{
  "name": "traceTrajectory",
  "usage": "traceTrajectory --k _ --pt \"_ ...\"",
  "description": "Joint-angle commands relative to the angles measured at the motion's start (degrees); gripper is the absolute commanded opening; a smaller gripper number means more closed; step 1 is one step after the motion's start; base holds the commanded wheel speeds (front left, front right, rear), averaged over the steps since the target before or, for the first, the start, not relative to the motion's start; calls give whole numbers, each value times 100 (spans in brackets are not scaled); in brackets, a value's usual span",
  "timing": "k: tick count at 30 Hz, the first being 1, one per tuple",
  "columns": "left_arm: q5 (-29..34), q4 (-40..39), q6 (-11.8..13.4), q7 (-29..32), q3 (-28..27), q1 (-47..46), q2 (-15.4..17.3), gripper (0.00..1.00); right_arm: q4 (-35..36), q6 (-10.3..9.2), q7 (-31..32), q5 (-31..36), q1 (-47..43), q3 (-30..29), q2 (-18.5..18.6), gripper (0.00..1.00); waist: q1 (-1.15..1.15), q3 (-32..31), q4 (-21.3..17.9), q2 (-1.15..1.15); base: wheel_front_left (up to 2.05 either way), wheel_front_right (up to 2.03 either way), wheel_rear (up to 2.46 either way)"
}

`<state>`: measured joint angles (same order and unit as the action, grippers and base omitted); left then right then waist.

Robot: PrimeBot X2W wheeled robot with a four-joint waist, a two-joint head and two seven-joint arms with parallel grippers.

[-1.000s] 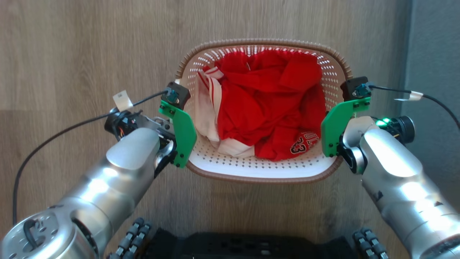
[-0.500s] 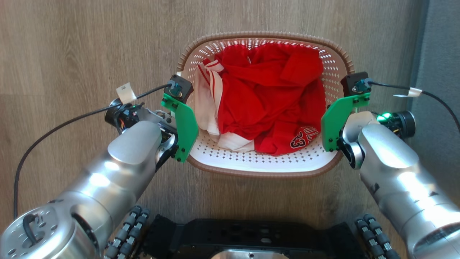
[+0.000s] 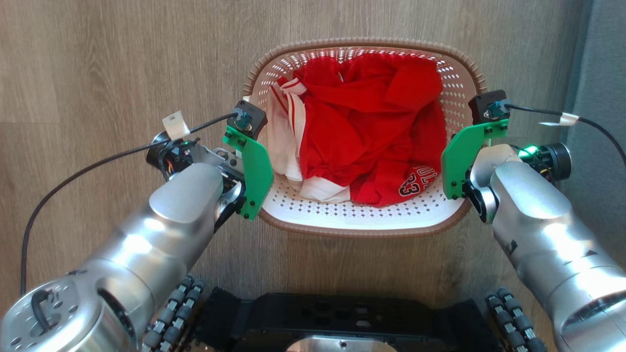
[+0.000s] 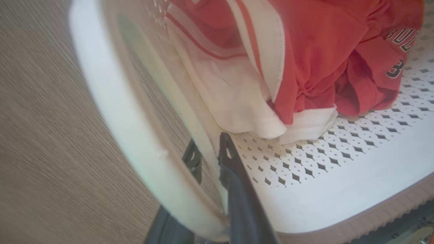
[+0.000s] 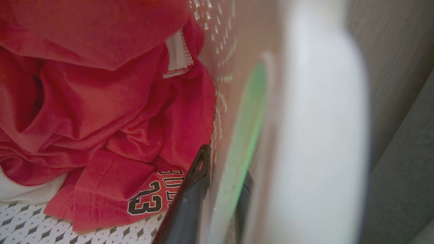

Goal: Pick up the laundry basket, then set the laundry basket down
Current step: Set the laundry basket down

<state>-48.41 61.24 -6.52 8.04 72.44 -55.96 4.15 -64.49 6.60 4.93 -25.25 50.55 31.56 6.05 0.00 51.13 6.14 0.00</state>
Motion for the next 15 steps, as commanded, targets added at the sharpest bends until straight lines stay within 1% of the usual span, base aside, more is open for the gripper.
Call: traceTrajectory --k 1,5,6,7,8,9,11,15 --pt "161 -257 -96 13 91 26 -126 0 113 89 -110 144 -109 248 -284 0 0 8 3 0 0 0 0" --pt "200 -182 -96 -35 91 4 -127 0 -73 89 -134 106 -56 178 -291 0 0 27 1 0 0 0 0" --pt "239 -136 -96 -81 91 -15 -127 22 -148 89 -146 108 -35 133 -292 0 0 31 3 0 0 0 0" --pt "278 -90 -95 -145 91 -35 -127 44 -212 89 -182 131 -15 104 -294 27 0 34 9 0 0 0 0" --pt "306 -54 -91 -199 91 -45 -127 73 -271 89 -243 164 4 76 -295 79 0 35 16 0 0 0 0" --pt "316 -4 -91 -162 91 -34 -127 100 -345 89 -282 176 14 30 -297 100 0 30 24 0 0 0 0" --pt "407 80 -81 -74 91 -39 -127 100 -508 89 -310 210 47 -64 -301 100 0 24 37 0 0 0 0" --pt "469 156 -22 -97 91 -43 -127 100 -734 89 -270 355 109 -183 -308 100 0 8 54 0 0 0 0"
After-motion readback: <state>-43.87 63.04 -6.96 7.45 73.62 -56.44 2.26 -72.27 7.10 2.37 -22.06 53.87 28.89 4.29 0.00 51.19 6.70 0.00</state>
